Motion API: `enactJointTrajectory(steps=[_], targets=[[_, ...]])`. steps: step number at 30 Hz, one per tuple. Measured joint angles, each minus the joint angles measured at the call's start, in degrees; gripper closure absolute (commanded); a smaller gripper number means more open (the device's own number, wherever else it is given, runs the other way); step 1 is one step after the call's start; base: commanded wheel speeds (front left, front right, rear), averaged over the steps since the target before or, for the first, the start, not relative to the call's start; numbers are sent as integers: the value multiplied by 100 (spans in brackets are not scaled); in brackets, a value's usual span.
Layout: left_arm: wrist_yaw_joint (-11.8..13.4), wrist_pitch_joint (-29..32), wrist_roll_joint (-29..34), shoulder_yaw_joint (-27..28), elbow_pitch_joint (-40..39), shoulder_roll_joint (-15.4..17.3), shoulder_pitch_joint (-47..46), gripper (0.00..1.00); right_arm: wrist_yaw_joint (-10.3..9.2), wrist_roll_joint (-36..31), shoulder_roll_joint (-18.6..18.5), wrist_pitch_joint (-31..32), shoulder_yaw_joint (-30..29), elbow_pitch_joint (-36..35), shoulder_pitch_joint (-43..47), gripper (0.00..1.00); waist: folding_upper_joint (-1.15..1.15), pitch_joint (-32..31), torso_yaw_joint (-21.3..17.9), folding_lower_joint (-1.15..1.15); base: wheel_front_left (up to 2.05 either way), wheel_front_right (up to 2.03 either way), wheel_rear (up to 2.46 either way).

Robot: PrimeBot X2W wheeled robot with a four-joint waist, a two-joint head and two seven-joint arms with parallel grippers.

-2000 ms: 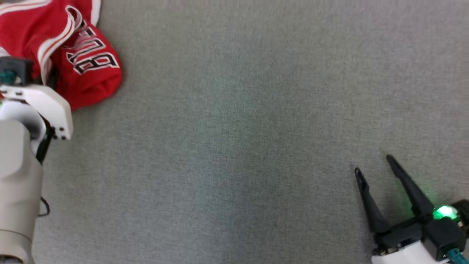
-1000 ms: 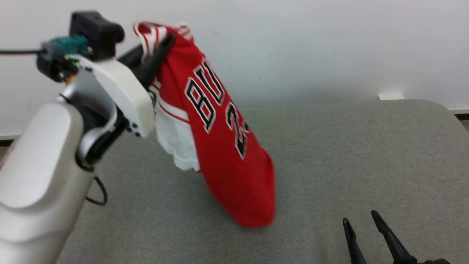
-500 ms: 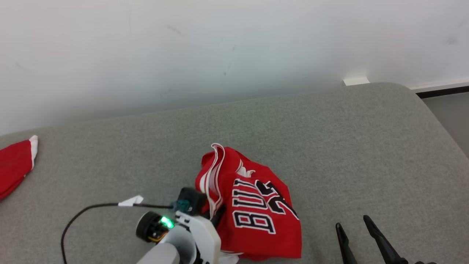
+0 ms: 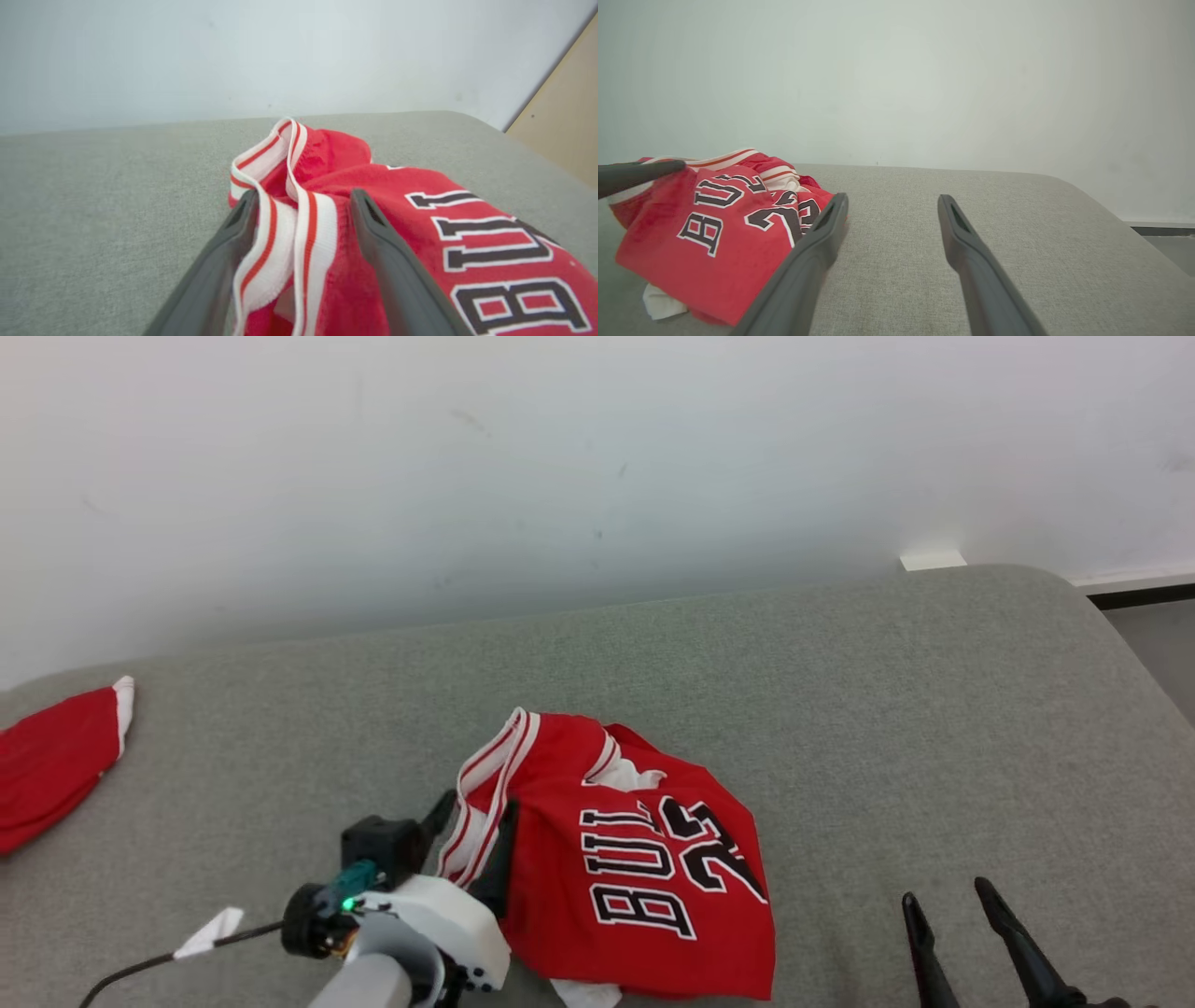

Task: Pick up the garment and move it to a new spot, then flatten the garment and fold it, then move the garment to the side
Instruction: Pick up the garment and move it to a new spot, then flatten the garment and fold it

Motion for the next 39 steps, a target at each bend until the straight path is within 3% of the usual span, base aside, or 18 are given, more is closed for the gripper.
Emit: enactJointTrajectory(steps=[5,11,23,28,39], targets=[[275,-19,312,748,-1577,175,884,0,0,-66,-24,0,-227,-158,40,0,0,-108,138,0,0,0,0],[396,-20,742,1305,-2693,119,2102,0,0,-200,-104,0,-523,-208,221,0,0,-268,278,0,0,0,0],[-7,-19,1621,1984,-2792,-191,3227,0,0,-238,19,0,-651,-53,392,0,0,-477,489,0,0,0,0],[-265,-19,1779,2238,-2852,-360,3342,0,0,-199,52,0,-554,54,378,0,0,-431,512,0,0,0,0],[-479,-19,2005,2482,-2839,-498,3336,0,0,-198,68,0,-522,127,369,0,0,-387,570,0,0,0,0]])
